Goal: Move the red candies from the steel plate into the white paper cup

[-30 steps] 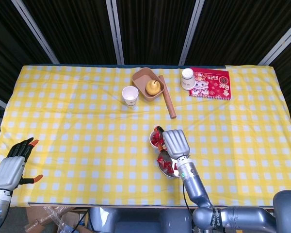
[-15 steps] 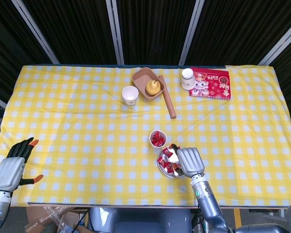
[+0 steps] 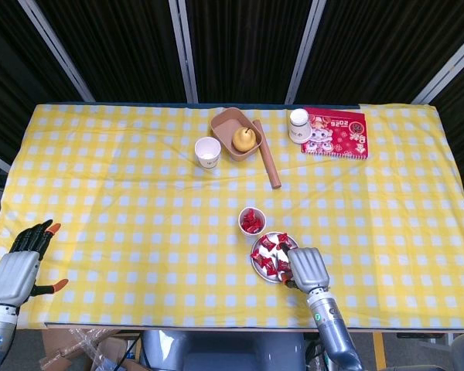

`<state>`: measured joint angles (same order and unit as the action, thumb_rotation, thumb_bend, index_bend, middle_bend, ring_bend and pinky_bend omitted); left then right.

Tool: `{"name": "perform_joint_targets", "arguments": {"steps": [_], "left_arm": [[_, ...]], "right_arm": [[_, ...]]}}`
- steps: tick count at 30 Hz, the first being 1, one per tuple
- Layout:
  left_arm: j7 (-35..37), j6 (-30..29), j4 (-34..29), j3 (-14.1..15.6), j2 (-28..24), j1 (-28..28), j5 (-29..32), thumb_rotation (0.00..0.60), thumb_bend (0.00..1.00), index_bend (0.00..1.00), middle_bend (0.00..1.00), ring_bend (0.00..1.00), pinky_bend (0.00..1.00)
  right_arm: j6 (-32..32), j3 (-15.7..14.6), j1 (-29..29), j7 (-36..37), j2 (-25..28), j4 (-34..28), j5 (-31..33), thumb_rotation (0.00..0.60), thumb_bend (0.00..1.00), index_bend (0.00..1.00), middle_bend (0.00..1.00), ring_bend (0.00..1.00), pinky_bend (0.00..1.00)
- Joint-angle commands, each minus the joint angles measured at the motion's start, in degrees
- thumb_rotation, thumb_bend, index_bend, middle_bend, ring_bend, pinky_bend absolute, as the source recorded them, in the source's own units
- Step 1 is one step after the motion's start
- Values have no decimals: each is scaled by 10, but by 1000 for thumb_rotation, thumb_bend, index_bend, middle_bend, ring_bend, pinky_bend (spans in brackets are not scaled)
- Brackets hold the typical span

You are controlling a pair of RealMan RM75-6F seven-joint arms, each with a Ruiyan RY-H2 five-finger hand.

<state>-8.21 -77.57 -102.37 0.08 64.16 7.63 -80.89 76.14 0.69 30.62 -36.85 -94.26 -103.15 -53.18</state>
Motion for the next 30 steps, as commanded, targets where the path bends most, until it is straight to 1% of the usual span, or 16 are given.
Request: {"name": "perform_joint_targets", "arguments": {"steps": [1,3,7,12,15,17,19,22,26,30], "left_arm": [[0,0,0,0,0,0,1,600,0,0,0,0,0],[0,1,0,0,0,0,1,600,0,0,0,0,0],[1,1,0,-1,-1,1,1,600,0,0,0,0,0],[2,2,1,-1,-1,1,2,600,0,0,0,0,0],[2,3,1,-1,-1,1,2,600,0,0,0,0,0],[2,3,1,-1,-1,1,3,600,0,0,0,0,0],[2,3,0,-1,-1,1,3,600,0,0,0,0,0],[1,3,0,-1,-1,1,3,600,0,0,0,0,0],[2,2,0,-1,-1,1,2,600,0,0,0,0,0],[3,1,0,-1,-1,0,1,600,0,0,0,0,0]], "right_arm": [[-9,3,-3,5,-7,15,6,600,362,306,872,968,1000],[-14,5,-5,7,-10,22,8,600,362,316,872,968,1000],[-25,11,-7,14,-18,42,12,600,361,375,872,967,1000],[-38,18,-9,20,-26,61,17,600,361,418,872,967,1000],[-44,21,-10,22,-28,69,21,600,363,480,872,968,1000],[-49,23,-12,26,-29,72,23,600,392,512,872,967,1000],[-52,24,-13,28,-29,73,23,600,452,534,872,967,1000],[-53,26,-15,34,-28,70,16,600,509,550,872,968,1000],[-50,29,-18,40,-21,59,1,600,519,555,872,967,1000],[-43,34,-19,39,-7,33,-16,600,519,555,872,968,1000]]}}
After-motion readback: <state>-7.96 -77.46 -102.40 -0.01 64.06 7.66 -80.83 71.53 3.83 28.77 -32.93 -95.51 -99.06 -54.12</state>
